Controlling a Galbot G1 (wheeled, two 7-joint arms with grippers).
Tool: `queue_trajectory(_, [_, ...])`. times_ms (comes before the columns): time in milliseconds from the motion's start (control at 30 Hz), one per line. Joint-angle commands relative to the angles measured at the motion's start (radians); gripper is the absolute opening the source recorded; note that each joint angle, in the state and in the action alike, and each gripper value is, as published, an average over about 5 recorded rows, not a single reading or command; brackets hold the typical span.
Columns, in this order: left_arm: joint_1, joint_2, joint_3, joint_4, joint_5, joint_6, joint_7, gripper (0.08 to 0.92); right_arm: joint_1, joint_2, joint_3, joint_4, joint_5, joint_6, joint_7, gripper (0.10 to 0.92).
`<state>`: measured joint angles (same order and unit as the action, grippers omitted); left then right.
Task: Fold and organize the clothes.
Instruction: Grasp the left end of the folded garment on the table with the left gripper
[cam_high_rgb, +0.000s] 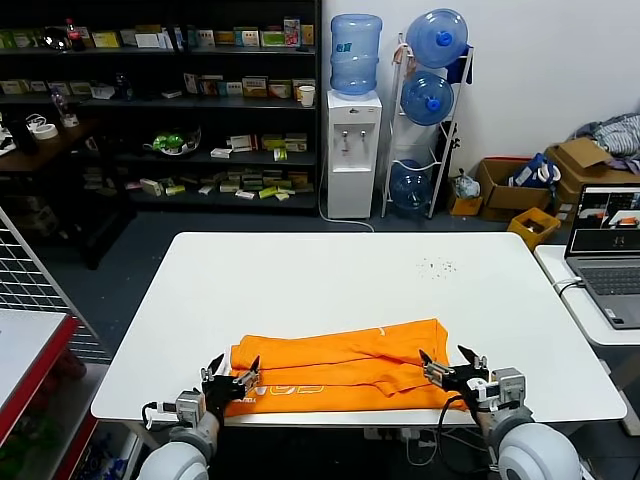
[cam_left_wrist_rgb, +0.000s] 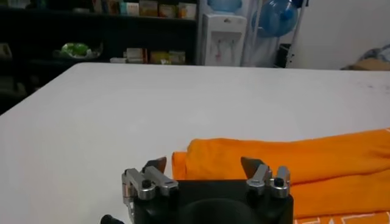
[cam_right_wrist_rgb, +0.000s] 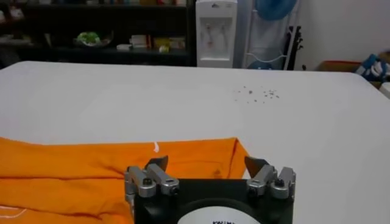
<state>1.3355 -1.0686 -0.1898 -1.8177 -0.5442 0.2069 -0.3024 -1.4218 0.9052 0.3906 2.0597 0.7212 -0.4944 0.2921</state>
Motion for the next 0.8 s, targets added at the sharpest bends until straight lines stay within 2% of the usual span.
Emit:
queue_trajectory(33, [0.026, -0.048, -0.014, 0.030, 0.029, -0.026, 0.004, 0.822, -0.012, 0.003, 0.009, 0.004, -0.004, 0.003, -0.003, 0.823])
queue_trajectory(233, [0.037, -0.058, -0.008, 0.032, 0.031, -0.028, 0.003, 0.791, -0.014, 0.005, 0.010, 0.004, -0.003, 0.003, -0.001, 0.823])
queue_trajectory(800, [0.027, -0.081, -0.011, 0.057, 0.048, -0.058, -0.006, 0.299, -0.020, 0.011, 0.007, -0.001, -0.002, 0.005, 0.000, 0.823])
